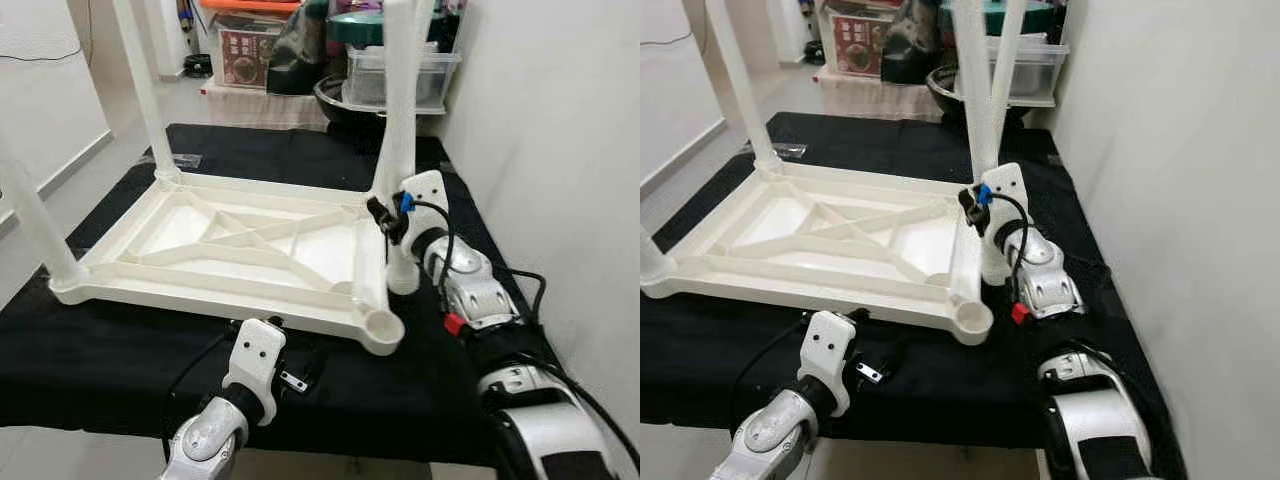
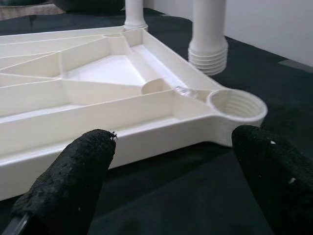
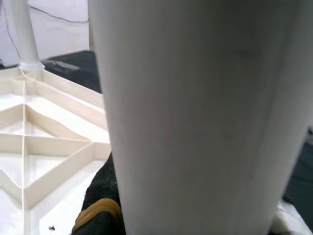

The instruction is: Building children table

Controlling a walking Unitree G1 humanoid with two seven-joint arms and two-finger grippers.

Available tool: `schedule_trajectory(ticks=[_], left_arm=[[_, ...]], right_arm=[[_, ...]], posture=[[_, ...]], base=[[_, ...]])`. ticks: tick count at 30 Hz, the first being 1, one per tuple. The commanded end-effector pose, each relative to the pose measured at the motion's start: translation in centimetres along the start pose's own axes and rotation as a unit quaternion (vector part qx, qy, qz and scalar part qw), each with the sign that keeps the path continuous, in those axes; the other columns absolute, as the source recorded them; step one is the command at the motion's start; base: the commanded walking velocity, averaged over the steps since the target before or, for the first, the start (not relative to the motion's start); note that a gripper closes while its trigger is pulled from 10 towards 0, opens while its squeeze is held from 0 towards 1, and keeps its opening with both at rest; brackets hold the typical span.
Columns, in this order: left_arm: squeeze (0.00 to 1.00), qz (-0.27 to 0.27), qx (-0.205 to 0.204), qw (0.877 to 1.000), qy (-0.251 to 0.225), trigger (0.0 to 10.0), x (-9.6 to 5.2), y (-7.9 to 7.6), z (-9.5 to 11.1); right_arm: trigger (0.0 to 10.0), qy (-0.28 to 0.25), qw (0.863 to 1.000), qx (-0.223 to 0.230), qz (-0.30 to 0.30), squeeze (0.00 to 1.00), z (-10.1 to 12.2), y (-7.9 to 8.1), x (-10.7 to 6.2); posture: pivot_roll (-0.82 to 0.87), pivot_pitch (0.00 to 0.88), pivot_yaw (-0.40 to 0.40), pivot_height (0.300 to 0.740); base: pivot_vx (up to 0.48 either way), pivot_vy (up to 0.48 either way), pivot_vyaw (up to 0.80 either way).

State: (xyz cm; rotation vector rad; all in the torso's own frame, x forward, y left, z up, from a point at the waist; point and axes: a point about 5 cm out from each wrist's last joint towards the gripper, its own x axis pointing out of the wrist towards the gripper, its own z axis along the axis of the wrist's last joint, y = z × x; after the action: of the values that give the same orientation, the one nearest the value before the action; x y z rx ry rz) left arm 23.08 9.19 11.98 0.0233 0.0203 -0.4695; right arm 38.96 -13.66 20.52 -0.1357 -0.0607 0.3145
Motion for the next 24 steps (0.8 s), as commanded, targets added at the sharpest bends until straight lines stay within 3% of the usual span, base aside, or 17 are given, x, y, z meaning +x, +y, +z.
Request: schedule_trajectory(ticks=[1, 9, 14, 20, 21, 24], left_arm=[[0.00, 0.002, 0.002, 1.000, 0.010, 10.0, 0.1, 0.1, -0.4], [0.00, 0.006, 0.005, 1.000, 0.008, 10.0, 0.2, 0.4, -0.4], [0.00, 0.008, 0.006, 1.000, 0.008, 10.0, 0.2, 0.4, -0.4], [0.00, 0.005, 0.006, 1.000, 0.006, 10.0, 0.3, 0.2, -0.4], [0.00, 0.002, 0.006, 1.000, 0.001, 10.0, 0.3, 0.1, -0.2], [0.00, 0.001, 0.006, 1.000, -0.001, 10.0, 0.3, 0.0, -0.1]], right_arm=[[10.0, -0.026, 0.999, 0.036, 0.021, 0.00, 1.6, 1.5, 0.6], [10.0, -0.023, 0.996, 0.068, 0.045, 0.00, 1.8, 3.9, 0.4], [10.0, -0.025, 0.996, 0.076, 0.045, 0.00, 1.6, 4.5, 0.1], [10.0, -0.049, 0.995, 0.074, 0.037, 0.00, 2.3, 3.6, 0.0], [10.0, -0.083, 0.993, 0.080, 0.038, 0.00, 3.6, 1.6, -0.1], [10.0, -0.096, 0.991, 0.083, 0.044, 0.00, 4.2, 0.8, -0.2]], posture=[[0.07, 0.000, -0.078, 0.740], [0.07, 0.000, -0.085, 0.740], [0.07, 0.000, -0.082, 0.740], [0.07, 0.000, -0.081, 0.740], [0.07, 0.000, -0.080, 0.740], [0.07, 0.000, -0.080, 0.740]], base=[[0.000, 0.000, 0.00], [0.000, 0.000, 0.00], [0.000, 0.000, 0.00], [0.000, 0.000, 0.00], [0.000, 0.000, 0.00], [0.000, 0.000, 0.00]])
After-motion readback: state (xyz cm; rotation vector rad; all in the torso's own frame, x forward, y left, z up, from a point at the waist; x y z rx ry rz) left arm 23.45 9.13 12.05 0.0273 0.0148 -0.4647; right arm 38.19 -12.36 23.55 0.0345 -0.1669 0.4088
